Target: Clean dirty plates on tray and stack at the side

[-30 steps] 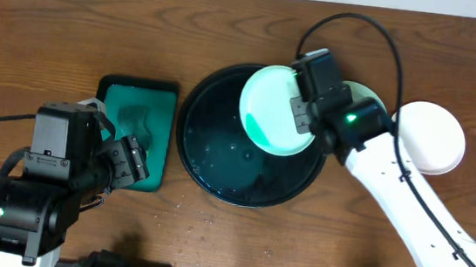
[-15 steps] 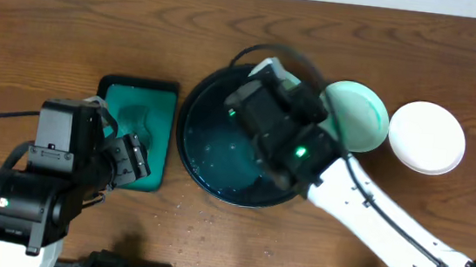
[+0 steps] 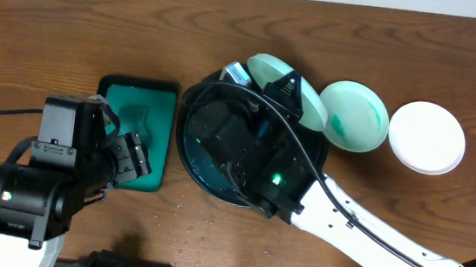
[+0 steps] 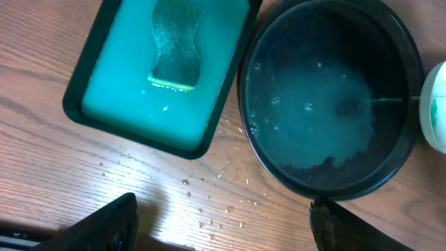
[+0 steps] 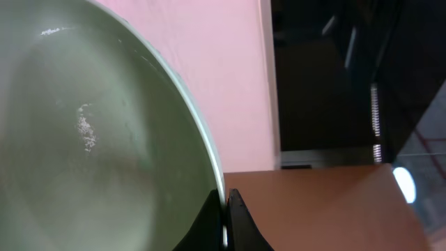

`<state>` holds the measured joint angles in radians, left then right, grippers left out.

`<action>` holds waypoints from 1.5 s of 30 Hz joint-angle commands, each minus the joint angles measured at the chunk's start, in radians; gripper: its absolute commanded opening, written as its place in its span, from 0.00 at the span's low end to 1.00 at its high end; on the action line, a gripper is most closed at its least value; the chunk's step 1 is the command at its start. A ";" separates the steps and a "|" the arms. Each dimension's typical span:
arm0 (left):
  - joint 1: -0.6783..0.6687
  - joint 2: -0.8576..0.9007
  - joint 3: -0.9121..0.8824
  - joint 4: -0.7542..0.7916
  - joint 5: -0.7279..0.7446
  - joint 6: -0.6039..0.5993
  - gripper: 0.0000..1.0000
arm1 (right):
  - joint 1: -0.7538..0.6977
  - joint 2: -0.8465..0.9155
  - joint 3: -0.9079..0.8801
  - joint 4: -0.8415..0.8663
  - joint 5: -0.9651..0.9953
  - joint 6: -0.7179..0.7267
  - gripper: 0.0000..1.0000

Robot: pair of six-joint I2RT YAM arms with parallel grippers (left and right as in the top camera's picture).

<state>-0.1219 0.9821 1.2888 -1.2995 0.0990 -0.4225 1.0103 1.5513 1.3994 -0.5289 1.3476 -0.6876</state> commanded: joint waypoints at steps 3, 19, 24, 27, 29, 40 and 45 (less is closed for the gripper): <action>-0.004 0.004 -0.010 -0.002 -0.002 -0.009 0.79 | 0.008 0.007 0.023 0.006 0.078 -0.081 0.01; -0.004 0.004 -0.010 -0.001 -0.002 -0.010 0.79 | 0.002 0.076 0.020 0.137 0.108 -0.143 0.01; -0.004 0.004 -0.010 -0.002 -0.002 -0.009 0.79 | 0.015 0.102 0.017 0.138 0.127 -0.122 0.01; -0.004 0.004 -0.010 -0.002 -0.002 -0.009 0.79 | 0.002 0.117 0.017 0.140 0.223 -0.163 0.01; -0.004 0.004 -0.010 -0.003 -0.002 -0.009 0.79 | -0.011 0.117 0.017 0.126 0.177 -0.118 0.01; -0.004 0.004 -0.010 -0.006 -0.002 -0.009 0.79 | -0.030 0.109 0.017 0.054 0.084 0.030 0.01; -0.004 0.004 -0.010 -0.010 -0.002 -0.009 0.79 | -0.054 0.116 0.016 0.024 0.053 0.066 0.01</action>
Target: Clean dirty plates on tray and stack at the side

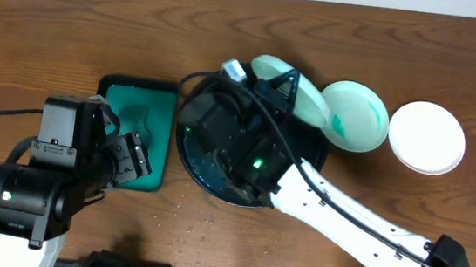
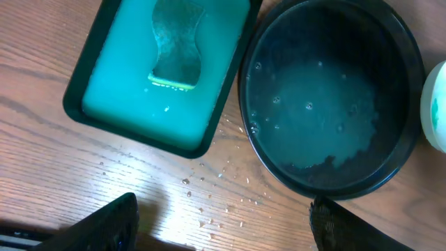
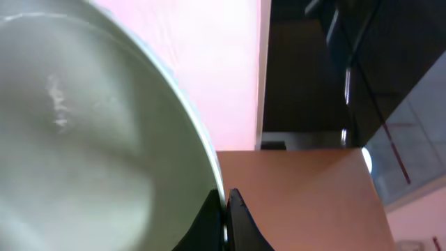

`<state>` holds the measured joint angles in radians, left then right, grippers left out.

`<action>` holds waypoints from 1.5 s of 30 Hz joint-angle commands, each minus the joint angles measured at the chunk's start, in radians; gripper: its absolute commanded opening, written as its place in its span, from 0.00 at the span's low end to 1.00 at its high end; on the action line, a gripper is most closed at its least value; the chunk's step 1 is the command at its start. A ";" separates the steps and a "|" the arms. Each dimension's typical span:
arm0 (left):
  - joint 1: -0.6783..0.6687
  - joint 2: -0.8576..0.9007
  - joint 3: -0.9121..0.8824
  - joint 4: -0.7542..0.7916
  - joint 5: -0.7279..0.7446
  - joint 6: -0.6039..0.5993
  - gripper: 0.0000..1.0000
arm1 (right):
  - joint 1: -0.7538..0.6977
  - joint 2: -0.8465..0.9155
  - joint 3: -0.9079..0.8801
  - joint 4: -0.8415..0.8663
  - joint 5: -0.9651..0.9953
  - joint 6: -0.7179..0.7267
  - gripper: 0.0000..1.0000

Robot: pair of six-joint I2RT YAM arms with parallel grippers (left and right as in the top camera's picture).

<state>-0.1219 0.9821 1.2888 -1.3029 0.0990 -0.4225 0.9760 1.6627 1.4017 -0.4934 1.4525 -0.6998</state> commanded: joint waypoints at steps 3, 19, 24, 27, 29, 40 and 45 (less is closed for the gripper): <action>-0.004 0.003 -0.010 -0.006 -0.001 -0.009 0.79 | -0.017 0.005 0.014 -0.038 0.054 0.060 0.01; -0.004 0.003 -0.010 -0.004 -0.002 -0.009 0.79 | -0.005 -0.027 0.014 -0.308 -0.293 0.519 0.01; -0.004 0.004 -0.010 -0.002 -0.002 -0.009 0.79 | -0.057 -0.036 0.019 -0.436 -0.709 0.735 0.01; -0.004 0.004 -0.010 -0.001 -0.002 -0.009 0.79 | -0.101 -0.035 0.019 -0.467 -0.902 0.972 0.01; -0.004 0.004 -0.010 0.000 -0.002 -0.009 0.79 | -0.142 -0.036 0.019 -0.467 -1.020 1.123 0.01; -0.004 0.004 -0.010 -0.002 -0.002 -0.009 0.79 | -0.472 -0.051 0.019 -0.290 -1.600 1.250 0.01; -0.004 0.004 -0.010 -0.001 -0.002 -0.009 0.79 | -0.709 -0.051 0.019 -0.257 -1.797 1.284 0.01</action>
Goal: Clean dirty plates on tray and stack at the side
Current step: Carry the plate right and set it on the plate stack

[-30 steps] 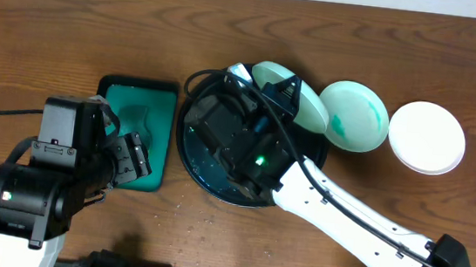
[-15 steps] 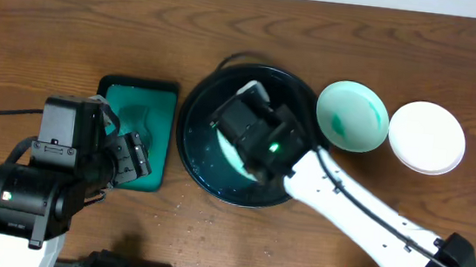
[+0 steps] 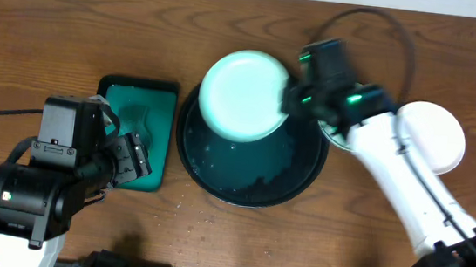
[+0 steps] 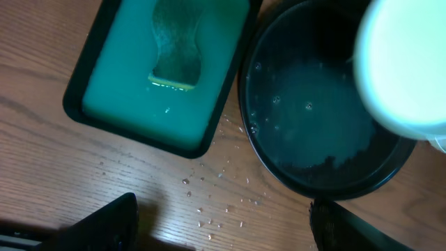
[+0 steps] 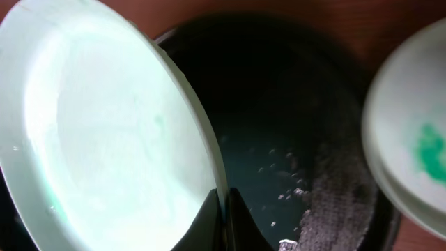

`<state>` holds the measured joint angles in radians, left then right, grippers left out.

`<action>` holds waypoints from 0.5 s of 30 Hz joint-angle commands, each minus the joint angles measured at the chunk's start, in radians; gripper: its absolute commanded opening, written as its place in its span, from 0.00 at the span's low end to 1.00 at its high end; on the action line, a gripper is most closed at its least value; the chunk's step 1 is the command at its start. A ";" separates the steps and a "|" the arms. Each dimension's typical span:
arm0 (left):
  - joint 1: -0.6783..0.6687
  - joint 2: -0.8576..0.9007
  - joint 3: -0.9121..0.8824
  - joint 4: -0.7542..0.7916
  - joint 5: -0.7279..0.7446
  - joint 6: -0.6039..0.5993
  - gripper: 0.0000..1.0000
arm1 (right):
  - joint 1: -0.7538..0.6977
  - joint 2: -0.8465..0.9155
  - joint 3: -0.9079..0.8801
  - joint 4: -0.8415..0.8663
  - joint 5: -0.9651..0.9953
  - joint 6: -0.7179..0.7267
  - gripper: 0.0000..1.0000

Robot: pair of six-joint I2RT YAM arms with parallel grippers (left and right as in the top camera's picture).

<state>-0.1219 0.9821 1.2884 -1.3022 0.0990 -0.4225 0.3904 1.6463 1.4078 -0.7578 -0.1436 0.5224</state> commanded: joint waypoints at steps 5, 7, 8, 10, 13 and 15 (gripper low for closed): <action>-0.004 0.004 -0.009 0.002 -0.002 -0.009 0.79 | -0.352 -0.035 0.013 -0.035 -0.242 0.100 0.01; -0.004 0.004 -0.009 0.005 -0.002 -0.009 0.79 | -0.446 -0.035 0.013 -0.069 -0.239 0.106 0.02; -0.004 0.004 -0.009 0.005 -0.002 -0.009 0.79 | -0.496 -0.035 0.011 -0.084 -0.238 0.105 0.01; -0.004 0.004 -0.009 0.006 -0.002 -0.009 0.79 | -0.587 -0.035 0.009 -0.106 -0.238 0.093 0.01; -0.004 0.004 -0.009 0.006 -0.002 -0.009 0.79 | -0.713 -0.035 0.005 -0.139 -0.195 0.082 0.01; -0.004 0.004 -0.009 0.006 -0.002 -0.009 0.79 | -0.784 -0.035 0.003 -0.160 -0.152 0.082 0.01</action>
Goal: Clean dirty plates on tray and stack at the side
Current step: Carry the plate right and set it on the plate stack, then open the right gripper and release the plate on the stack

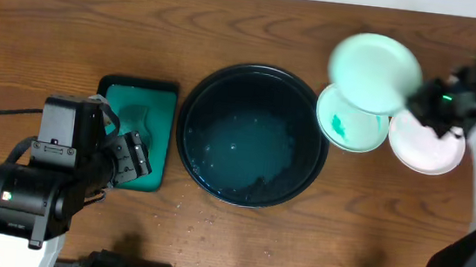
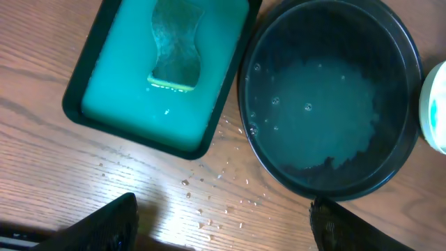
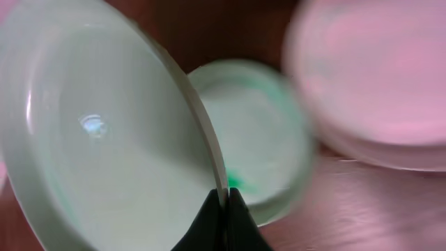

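Note:
My right gripper point(image 1: 416, 98) is shut on the rim of a pale mint plate point(image 1: 373, 72), held tilted in the air above the right side of the table. In the right wrist view that held plate point(image 3: 104, 160) fills the left, with the gripper point(image 3: 224, 209) pinching its edge. Under it lies a mint plate with a green stain point(image 1: 348, 125), also seen in the right wrist view point(image 3: 268, 132). A white plate point(image 1: 434, 145) lies to the right of it. My left gripper point(image 2: 223, 230) hangs open over bare wood near the tray.
A black round basin point(image 1: 182, 137) with soapy water sits mid-table, also in the left wrist view point(image 2: 245, 84). Left of it a green tray point(image 1: 138, 83) holds a sponge point(image 2: 175, 45). Water drops point(image 2: 223, 188) speckle the wood in front.
My right gripper, with the mint plate in it, has gone from over the basin to the right, above the stained plate and beside the white plate. The left arm is unmoved.
My right arm reached across the basin holding the mint plate upright at its far rim, at both first moments. Then the plate was held flat over the basin. Now it hangs above the plates at the right. The left gripper stayed open by the tray throughout.

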`<state>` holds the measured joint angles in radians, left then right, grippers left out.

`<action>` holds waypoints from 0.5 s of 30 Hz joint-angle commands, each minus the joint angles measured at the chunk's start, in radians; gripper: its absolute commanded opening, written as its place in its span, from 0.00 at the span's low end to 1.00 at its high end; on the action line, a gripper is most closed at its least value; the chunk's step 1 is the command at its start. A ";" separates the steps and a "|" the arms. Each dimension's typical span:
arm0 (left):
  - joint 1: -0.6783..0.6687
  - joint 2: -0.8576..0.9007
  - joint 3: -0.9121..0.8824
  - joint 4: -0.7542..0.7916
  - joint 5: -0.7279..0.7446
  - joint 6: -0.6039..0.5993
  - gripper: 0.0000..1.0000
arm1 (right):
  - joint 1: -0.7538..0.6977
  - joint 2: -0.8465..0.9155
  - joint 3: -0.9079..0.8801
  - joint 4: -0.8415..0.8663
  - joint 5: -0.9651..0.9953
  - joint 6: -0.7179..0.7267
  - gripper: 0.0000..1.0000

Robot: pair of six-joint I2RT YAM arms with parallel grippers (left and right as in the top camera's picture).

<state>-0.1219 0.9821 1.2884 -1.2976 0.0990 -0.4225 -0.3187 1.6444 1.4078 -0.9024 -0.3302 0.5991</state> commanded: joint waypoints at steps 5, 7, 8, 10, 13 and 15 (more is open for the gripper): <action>-0.004 0.004 -0.009 0.008 -0.002 -0.009 0.79 | -0.220 -0.032 0.002 -0.086 0.172 0.046 0.02; -0.004 0.004 -0.009 0.009 -0.002 -0.010 0.79 | -0.258 -0.032 0.002 -0.113 0.243 0.083 0.01; -0.004 0.004 -0.009 0.011 -0.002 -0.010 0.79 | -0.276 -0.032 0.002 -0.126 0.280 0.106 0.01; -0.004 0.004 -0.009 0.011 -0.002 -0.010 0.79 | -0.300 -0.032 0.002 -0.135 0.326 0.125 0.01; -0.004 0.004 -0.009 0.011 -0.002 -0.010 0.79 | -0.317 -0.031 0.002 -0.134 0.333 0.130 0.01; -0.004 0.004 -0.009 0.011 -0.002 -0.010 0.79 | -0.317 -0.024 0.002 -0.127 0.334 0.130 0.01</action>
<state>-0.1219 0.9821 1.2884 -1.2846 0.0990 -0.4225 -0.6292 1.6440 1.4071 -1.0348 -0.0395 0.6971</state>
